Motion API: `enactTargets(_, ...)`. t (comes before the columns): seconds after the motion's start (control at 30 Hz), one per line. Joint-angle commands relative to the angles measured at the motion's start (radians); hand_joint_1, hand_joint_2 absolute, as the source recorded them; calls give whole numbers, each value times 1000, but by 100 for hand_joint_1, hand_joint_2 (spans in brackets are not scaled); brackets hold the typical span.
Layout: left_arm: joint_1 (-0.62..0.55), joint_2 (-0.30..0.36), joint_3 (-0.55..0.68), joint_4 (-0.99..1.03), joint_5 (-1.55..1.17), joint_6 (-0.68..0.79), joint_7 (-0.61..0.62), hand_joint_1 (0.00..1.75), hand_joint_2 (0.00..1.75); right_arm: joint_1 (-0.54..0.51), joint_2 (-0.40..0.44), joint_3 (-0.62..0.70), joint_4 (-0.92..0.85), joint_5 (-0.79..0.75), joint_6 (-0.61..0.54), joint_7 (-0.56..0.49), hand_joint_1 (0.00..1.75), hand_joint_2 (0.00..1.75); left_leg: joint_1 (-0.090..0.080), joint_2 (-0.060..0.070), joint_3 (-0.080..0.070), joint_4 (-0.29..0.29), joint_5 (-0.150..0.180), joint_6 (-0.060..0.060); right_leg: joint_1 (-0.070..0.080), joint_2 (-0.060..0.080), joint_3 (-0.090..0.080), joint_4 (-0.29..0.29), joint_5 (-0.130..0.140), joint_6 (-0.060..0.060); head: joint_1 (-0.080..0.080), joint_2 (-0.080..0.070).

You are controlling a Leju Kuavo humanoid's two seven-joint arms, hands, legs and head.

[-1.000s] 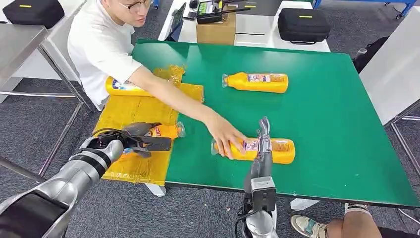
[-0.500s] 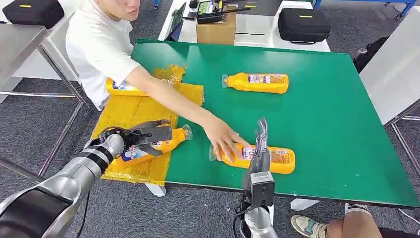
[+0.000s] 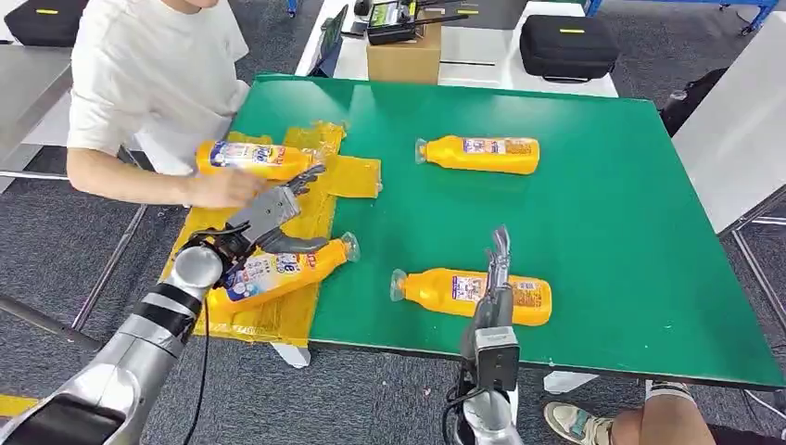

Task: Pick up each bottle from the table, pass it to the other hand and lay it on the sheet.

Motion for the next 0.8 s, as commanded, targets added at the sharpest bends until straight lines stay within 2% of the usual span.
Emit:
enactTargets(0.03, 54, 9, 58, -146, 53, 21, -21, 0, 175, -4, -32, -18, 11, 10, -16, 3, 0, 0, 1, 1, 3, 0, -1, -1, 1, 0, 3, -1, -1, -1, 0, 0)
enactTargets(0.1, 119, 17, 87, -265, 100, 32, -9, 0, 175, 11, -47, -19, -2, 30, -26, 11, 0, 0, 1, 2, 4, 0, -2, -1, 1, 1, 4, -1, -1, -2, 0, 0)
enactTargets(0.17, 173, -1, 136, -371, 158, 66, -7, 0, 175, -18, -115, 29, 51, 194, -15, 120, 0, 0, 0, 2, 3, -1, -1, 0, 1, 1, 2, 0, -1, -1, 0, 0)
enactTargets(0.23, 210, -50, 201, -451, 255, 109, 3, 0, 175, -82, -183, 53, 167, 374, -4, 220, 0, 0, 1, 3, 5, 0, -3, -1, 1, 2, 5, -1, -1, -1, 0, 0)
enactTargets(0.33, 253, -139, 258, -539, 327, 235, -48, 0, 175, -197, -229, 35, 318, 495, -14, 256, 0, 0, 1, 3, 7, -1, -2, 0, 2, 2, 8, -4, 0, -1, 0, 0)
enactTargets(0.37, 272, -148, 255, -562, 347, 255, -52, 0, 175, -216, -231, 14, 337, 495, -9, 261, 0, 175, 1, 3, 5, -1, -2, 0, 2, 2, 5, -3, 0, -1, 0, 0)
enactTargets(0.4, 305, -160, 256, -595, 361, 287, -76, 0, 175, -241, -246, 8, 357, 553, -39, 292, 0, 175, 1, 4, 5, 0, -2, 0, 1, 2, 5, -3, 0, -1, -1, 0)
enactTargets(0.53, 416, -164, 265, -696, 404, 359, -133, 0, 175, -247, -283, -10, 347, 634, 40, 364, 0, 175, -1, 3, 5, -1, -2, 0, 0, 3, 5, -3, 0, -1, 0, 0)
enactTargets(0.63, 436, -166, 294, -721, 406, 380, -164, 0, 175, -226, -303, 5, 321, 689, 65, 391, 0, 175, -1, 2, 7, -1, -3, -1, 0, 1, 8, -3, -2, -2, 0, 0)
enactTargets(0.67, 440, -164, 301, -726, 404, 380, -170, 0, 175, -212, -308, 13, 301, 714, 61, 403, 0, 175, -1, 1, 4, 0, -2, -1, 0, 1, 4, -2, -1, -1, 0, 0)
enactTargets(0.8, 428, -172, 338, -687, 400, 354, -167, 0, 175, -209, -337, 36, 278, 846, 51, 490, 0, 175, -1, 0, 3, 0, -2, -1, 0, 0, 4, -1, -1, -1, 0, 0)
